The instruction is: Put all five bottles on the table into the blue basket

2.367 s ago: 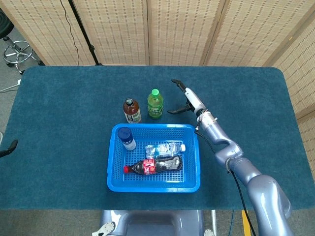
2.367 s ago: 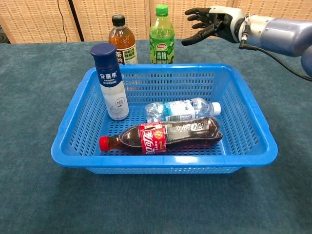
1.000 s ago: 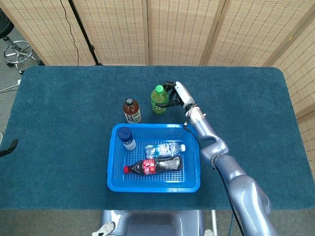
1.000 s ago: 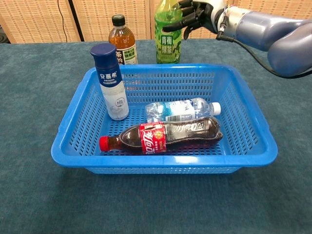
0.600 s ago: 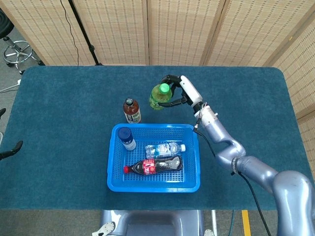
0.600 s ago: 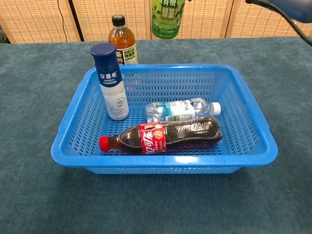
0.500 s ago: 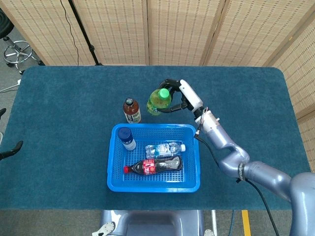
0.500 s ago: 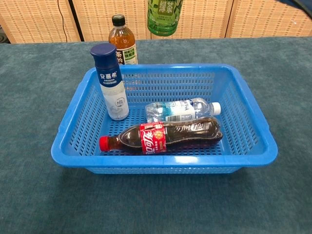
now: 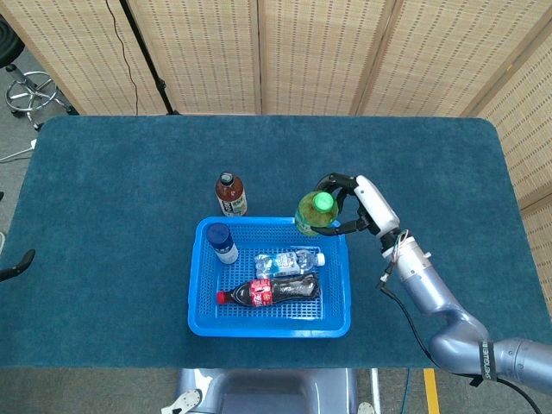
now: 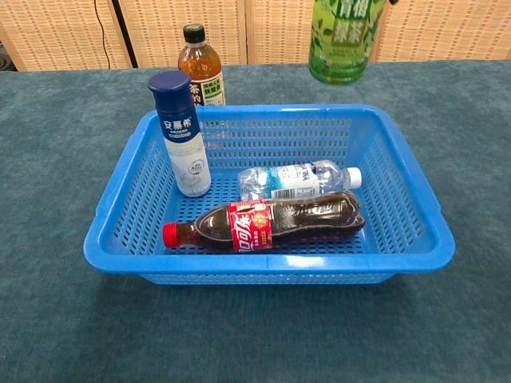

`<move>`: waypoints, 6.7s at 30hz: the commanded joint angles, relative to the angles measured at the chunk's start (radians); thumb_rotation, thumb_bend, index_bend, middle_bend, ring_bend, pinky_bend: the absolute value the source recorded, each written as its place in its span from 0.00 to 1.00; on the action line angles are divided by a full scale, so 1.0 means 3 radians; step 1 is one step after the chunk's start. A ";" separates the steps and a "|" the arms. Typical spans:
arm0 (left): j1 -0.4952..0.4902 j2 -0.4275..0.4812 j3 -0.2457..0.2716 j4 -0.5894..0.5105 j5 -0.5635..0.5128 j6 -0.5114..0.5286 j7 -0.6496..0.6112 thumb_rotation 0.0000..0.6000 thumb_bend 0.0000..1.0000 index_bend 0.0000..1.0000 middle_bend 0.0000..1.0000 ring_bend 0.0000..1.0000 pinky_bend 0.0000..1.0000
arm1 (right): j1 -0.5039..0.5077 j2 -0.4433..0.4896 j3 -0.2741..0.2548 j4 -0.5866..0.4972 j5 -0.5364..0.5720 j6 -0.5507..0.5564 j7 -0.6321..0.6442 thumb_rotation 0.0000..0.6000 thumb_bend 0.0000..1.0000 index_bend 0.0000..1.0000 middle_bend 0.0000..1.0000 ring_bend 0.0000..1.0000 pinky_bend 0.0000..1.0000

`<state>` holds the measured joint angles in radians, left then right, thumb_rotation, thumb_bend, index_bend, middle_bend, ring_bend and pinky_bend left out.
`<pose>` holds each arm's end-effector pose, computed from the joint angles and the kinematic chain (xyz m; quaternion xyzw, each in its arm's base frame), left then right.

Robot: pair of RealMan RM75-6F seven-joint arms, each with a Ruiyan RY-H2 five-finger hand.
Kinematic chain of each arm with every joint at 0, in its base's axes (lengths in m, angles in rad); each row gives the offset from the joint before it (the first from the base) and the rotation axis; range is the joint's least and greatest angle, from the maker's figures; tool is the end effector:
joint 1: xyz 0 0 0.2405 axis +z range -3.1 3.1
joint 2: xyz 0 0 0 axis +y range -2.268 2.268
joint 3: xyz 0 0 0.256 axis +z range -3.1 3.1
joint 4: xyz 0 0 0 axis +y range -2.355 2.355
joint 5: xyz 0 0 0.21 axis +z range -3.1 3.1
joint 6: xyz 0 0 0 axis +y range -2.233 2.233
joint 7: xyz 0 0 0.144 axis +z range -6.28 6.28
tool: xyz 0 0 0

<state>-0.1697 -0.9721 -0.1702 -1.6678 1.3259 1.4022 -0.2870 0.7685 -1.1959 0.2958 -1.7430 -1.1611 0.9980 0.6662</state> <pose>-0.3046 0.2305 0.2181 -0.5040 -0.4405 -0.4719 0.5738 -0.1021 -0.3648 0.1037 0.5040 -0.6010 0.5940 0.1786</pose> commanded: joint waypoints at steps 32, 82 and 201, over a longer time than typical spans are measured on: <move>-0.0171 -0.0044 0.0019 0.0323 0.0255 -0.0288 -0.0562 1.00 0.26 0.00 0.00 0.00 0.00 | -0.0659 0.0249 -0.0506 0.0134 -0.0670 0.0519 -0.1830 1.00 0.00 0.00 0.00 0.00 0.00; -0.2309 -0.1284 -0.0087 0.2052 0.0570 -0.2307 -0.2173 1.00 0.21 0.00 0.00 0.00 0.00 | -0.1633 -0.0268 -0.0534 0.1133 -0.0611 0.1518 -0.2889 1.00 0.00 0.00 0.00 0.00 0.00; -0.2365 -0.0475 -0.0045 -0.0696 0.0801 -0.1115 -0.0101 1.00 0.23 0.00 0.00 0.00 0.00 | -0.1746 -0.0193 -0.0345 0.1033 -0.0687 0.1483 -0.2733 1.00 0.00 0.00 0.00 0.00 0.00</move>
<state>-0.9209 -1.1556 -0.1677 -1.8498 1.5849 1.0242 -0.3729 0.2450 -1.2541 0.1925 -1.4328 -1.3669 1.4424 -0.1536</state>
